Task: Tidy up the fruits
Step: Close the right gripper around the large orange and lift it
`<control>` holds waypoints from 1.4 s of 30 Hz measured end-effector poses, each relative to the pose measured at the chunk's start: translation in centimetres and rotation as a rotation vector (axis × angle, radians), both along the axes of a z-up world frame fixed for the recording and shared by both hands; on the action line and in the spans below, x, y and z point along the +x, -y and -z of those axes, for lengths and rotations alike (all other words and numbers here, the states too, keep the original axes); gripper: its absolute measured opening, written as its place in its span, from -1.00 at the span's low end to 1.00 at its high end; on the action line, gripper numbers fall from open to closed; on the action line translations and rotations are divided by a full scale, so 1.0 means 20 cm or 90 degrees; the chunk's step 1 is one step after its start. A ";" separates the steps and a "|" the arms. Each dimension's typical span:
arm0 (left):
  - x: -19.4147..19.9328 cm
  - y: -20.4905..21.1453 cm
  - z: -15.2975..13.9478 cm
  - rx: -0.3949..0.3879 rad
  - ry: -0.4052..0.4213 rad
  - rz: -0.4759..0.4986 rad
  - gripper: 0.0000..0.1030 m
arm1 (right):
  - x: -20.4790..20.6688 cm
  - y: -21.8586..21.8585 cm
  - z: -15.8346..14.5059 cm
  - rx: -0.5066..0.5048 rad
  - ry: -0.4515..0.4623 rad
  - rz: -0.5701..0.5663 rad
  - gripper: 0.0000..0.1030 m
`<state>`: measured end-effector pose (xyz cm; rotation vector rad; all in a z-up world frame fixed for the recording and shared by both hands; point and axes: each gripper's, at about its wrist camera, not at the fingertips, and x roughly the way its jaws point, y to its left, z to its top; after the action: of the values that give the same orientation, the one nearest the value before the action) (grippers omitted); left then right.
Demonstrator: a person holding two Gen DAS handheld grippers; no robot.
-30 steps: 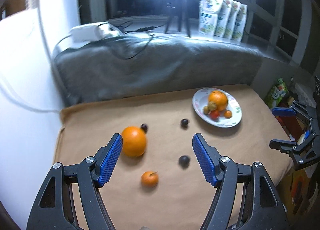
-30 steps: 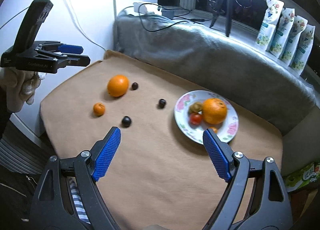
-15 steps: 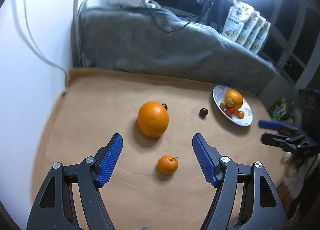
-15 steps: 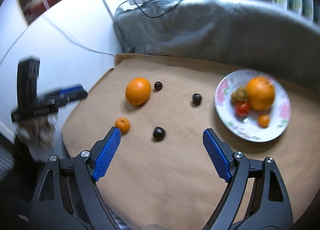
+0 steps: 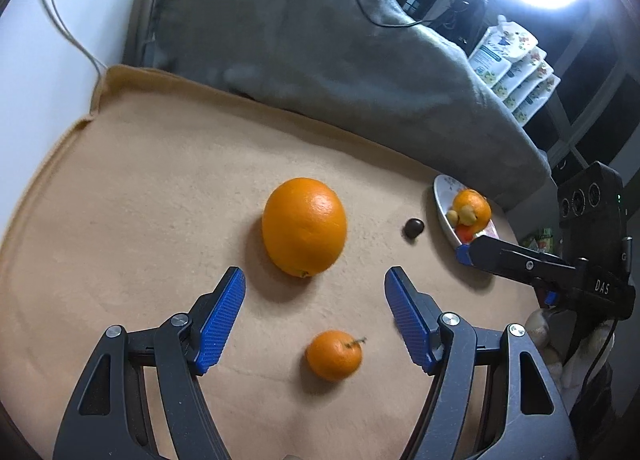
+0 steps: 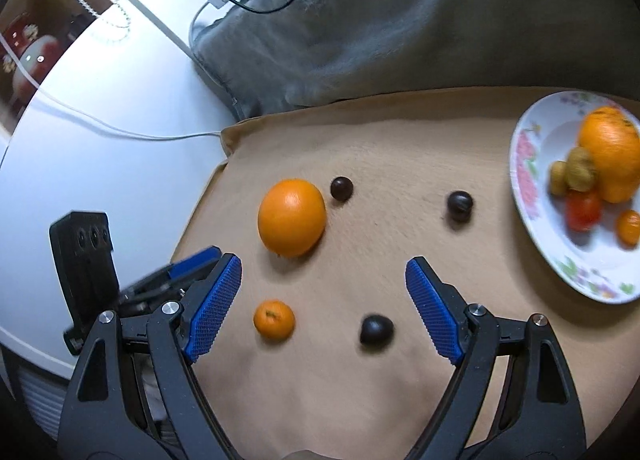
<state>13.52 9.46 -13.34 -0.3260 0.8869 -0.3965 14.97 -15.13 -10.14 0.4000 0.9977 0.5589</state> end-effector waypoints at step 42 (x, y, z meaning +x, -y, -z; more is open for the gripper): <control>0.19 0.08 0.12 0.036 -0.046 0.067 0.16 | 0.29 -0.41 0.14 -0.017 -0.063 -0.050 0.29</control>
<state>17.40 7.89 -15.80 -0.2427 0.9869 -0.4585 20.83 -6.88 -13.01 0.3694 1.1184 0.6005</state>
